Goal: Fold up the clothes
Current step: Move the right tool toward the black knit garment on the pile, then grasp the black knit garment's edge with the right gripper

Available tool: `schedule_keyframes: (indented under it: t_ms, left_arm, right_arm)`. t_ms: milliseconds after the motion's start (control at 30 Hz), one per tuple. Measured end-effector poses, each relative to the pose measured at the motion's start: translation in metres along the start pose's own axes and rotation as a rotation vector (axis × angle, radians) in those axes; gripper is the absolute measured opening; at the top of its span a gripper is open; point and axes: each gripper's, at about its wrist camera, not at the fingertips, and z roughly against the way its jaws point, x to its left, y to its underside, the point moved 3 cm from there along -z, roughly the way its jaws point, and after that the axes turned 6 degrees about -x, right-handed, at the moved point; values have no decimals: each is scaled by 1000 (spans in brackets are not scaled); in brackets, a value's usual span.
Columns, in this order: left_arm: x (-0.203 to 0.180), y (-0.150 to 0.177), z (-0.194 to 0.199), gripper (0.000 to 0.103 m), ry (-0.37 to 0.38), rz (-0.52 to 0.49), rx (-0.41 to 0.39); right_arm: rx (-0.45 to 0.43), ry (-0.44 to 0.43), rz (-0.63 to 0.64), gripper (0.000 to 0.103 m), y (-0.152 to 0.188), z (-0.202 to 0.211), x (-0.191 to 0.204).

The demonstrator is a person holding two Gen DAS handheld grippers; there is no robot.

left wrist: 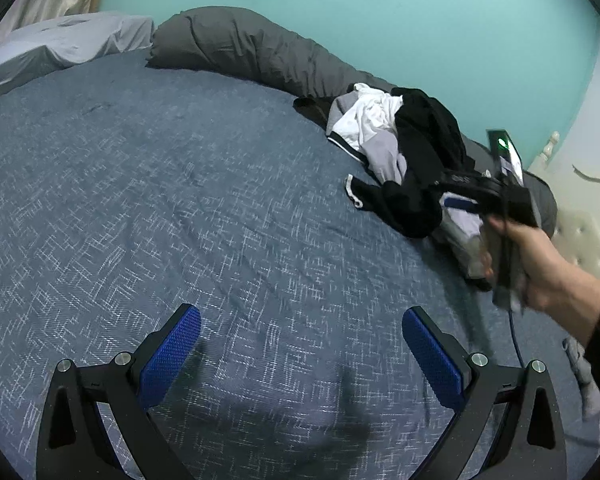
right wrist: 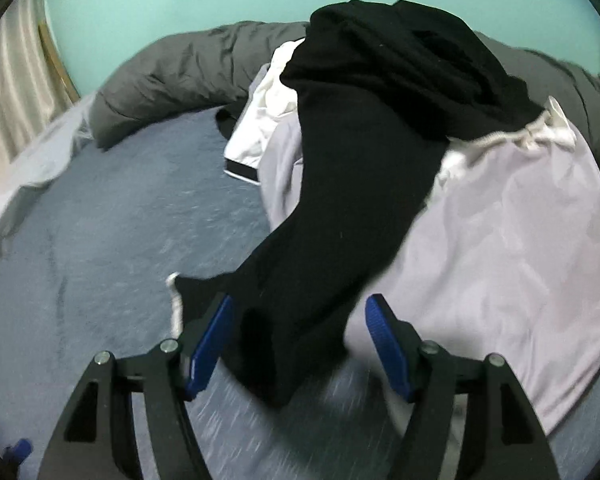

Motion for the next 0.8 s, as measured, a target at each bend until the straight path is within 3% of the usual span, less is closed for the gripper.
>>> schedule_keyframes:
  t_ms: [67,133,167,200,500,633,800]
  left_arm:
    - [2,1,-2,103,-1,5,6]
    - [3,2,-4,103,-3,7,9]
    - [3,2,-4,103,-4,5,10]
    - [3,3,-5,103,-6,3,11]
    - [3,0,1,103,-3,1,-1]
    - [2,-3,5,103,0,3,-16]
    - [4,-2,5,103,2,17,-15]
  right_arm:
    - [2,21,-5,66,-7,-13,-3]
    - [5,41,-9,38,-14,-26,-6]
    - [6,51,-12,15,-17,-32,-7]
    - [2,52,-17,6,-18,-34,-9]
    - [-70,-117,153,4,8,30,31]
    - [-39,-215,213,4,44,66,58]
    - [61,-318,196,4,105,102,70]
